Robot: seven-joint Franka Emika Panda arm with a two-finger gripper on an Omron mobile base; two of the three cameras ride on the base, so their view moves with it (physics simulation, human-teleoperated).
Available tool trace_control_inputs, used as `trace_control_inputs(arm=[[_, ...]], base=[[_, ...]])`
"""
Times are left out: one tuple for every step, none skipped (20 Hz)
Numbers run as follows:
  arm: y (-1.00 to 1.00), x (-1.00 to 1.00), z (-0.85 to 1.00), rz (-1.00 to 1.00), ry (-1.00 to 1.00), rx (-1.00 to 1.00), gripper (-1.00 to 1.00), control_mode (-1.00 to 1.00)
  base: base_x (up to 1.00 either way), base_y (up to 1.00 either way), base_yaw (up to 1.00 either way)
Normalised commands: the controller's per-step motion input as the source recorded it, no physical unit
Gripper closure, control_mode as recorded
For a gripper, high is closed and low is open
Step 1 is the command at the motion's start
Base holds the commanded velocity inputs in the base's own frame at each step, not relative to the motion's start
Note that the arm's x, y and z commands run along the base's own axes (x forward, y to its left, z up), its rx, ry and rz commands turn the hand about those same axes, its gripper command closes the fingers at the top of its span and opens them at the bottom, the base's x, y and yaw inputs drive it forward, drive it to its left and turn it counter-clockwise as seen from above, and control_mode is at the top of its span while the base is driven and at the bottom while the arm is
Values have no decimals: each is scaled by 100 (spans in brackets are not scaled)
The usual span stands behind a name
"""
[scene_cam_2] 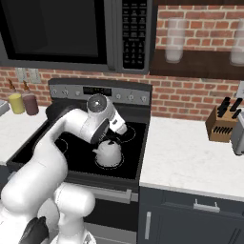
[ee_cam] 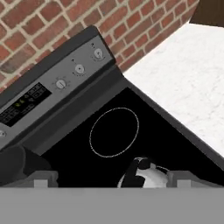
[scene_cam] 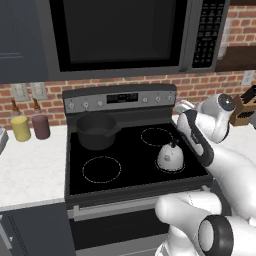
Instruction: Pick the kettle from the counter and place it on a stove burner. Then turn the burner on.
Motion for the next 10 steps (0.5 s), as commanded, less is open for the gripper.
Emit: trace_control_inputs(arm=[[-89, -6, 44, 14, -40, -2, -100, -100], [-94, -2, 42, 14, -39, -1, -100, -100], [-97, 0, 42, 14, -39, -1, -100, -100], [-100, 0, 37, 14, -36, -1, -100, -100], [-100, 0, 32, 14, -35, -2, -100, -100], [-100, 0, 28, 13, -33, -3, -100, -100], [-100, 0, 24, 13, -30, -3, -100, -100], [-100, 5, 24, 13, -29, -3, -100, -100], [-99, 15, 19, 13, -26, -3, -100, -100], [-89, 29, 11, 12, -21, -3, -100, -100]], base=[[0, 0, 0], [0, 0, 0], [0, 0, 0], [0, 0, 0], [0, 0, 0], [0, 0, 0], [0, 0, 0], [0, 0, 0], [0, 0, 0], [0, 0, 0]])
